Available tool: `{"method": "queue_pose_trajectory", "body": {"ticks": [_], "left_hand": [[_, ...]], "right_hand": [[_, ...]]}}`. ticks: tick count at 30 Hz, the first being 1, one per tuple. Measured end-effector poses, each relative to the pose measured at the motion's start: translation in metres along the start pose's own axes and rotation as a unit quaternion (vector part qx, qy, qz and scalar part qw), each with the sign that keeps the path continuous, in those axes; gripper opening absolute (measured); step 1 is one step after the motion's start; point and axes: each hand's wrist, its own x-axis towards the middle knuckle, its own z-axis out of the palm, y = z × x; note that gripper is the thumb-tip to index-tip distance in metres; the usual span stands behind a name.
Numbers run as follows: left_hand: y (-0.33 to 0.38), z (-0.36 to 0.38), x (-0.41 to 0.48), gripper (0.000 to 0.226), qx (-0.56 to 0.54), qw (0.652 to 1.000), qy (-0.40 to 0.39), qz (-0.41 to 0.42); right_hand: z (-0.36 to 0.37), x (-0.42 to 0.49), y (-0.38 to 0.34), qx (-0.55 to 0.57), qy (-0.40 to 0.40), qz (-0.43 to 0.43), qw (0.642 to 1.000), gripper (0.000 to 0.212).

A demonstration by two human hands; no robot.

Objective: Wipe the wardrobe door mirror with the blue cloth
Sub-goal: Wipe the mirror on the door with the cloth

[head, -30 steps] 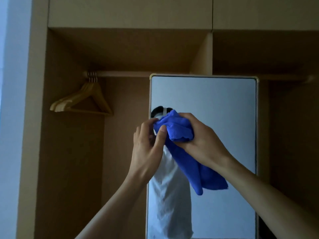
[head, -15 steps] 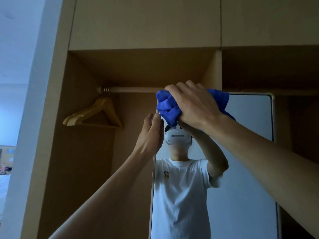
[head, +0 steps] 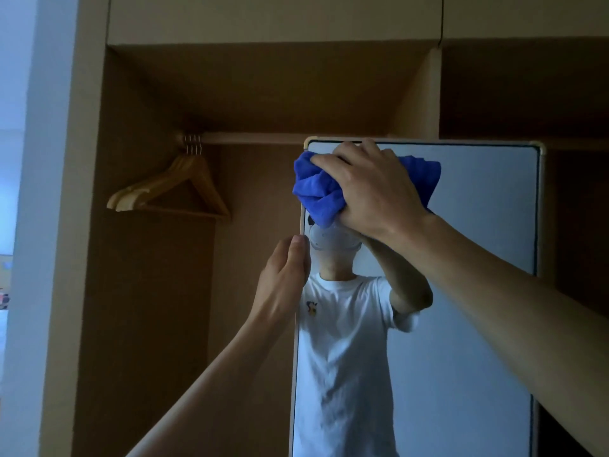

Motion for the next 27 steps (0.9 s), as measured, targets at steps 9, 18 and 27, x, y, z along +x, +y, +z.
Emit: {"method": "queue_pose_trajectory", "body": {"ticks": [9, 18, 27], "left_hand": [[-0.014, -0.004, -0.027, 0.059, -0.003, 1.000, -0.003, -0.019], [-0.053, -0.009, -0.050, 0.053, -0.028, 0.999, 0.008, -0.041], [-0.094, -0.016, -0.076, 0.053, -0.066, 0.993, -0.010, -0.095]], "right_hand": [[0.025, -0.056, -0.038, -0.013, -0.005, 0.007, 1.000, 0.053], [0.039, -0.114, -0.075, 0.047, -0.012, 0.033, 0.998, 0.052], [0.057, -0.171, -0.110, 0.051, -0.041, 0.031, 0.997, 0.052]]}}
